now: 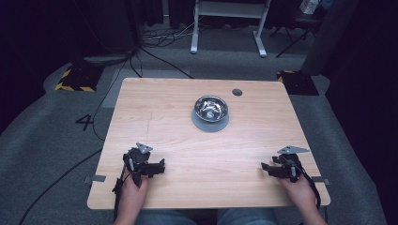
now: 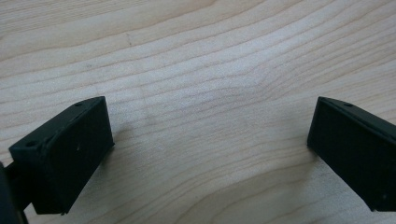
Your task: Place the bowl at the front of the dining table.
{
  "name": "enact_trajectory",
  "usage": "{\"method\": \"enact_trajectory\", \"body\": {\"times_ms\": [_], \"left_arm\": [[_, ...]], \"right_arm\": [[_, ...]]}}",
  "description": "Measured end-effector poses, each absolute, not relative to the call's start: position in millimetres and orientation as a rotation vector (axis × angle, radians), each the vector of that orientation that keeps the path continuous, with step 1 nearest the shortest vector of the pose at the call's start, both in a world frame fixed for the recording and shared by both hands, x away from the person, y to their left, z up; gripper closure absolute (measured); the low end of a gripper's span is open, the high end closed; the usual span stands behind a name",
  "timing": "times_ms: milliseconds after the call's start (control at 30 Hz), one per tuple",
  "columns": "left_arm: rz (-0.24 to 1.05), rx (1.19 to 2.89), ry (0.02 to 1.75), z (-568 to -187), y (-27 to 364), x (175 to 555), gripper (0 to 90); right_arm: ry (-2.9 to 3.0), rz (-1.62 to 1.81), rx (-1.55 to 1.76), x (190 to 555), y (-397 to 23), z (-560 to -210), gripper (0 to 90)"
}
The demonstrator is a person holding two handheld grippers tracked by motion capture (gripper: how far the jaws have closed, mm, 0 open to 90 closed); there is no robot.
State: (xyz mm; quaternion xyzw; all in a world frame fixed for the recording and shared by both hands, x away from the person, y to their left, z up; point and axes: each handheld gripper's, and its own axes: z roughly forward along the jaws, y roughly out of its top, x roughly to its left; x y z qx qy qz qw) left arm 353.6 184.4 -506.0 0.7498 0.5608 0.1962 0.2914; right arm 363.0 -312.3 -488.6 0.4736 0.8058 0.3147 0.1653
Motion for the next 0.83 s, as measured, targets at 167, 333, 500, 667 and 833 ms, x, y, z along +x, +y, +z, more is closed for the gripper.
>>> {"method": "enact_trajectory", "body": {"times_ms": [167,333,500,667,833], "left_arm": [[0.523,1.999,1.495,-506,184,354,0.2],[0.522,1.998,1.495,-506,184,354,0.3],[0.522,1.998,1.495,-506,184,354,0.2],[0.522,1.998,1.495,-506,184,354,0.2],[0.523,1.998,1.495,-506,184,354,0.2]], "right_arm": [[2.277,0.915,1.318,361,-310,-493,37.7],[2.246,0.925,1.286,360,-308,-497,35.7],[2.207,0.974,1.26,358,-309,-503,26.9],[2.233,0.977,1.242,360,-306,-505,16.4],[2.233,0.971,1.246,360,-306,-505,15.0]]}}
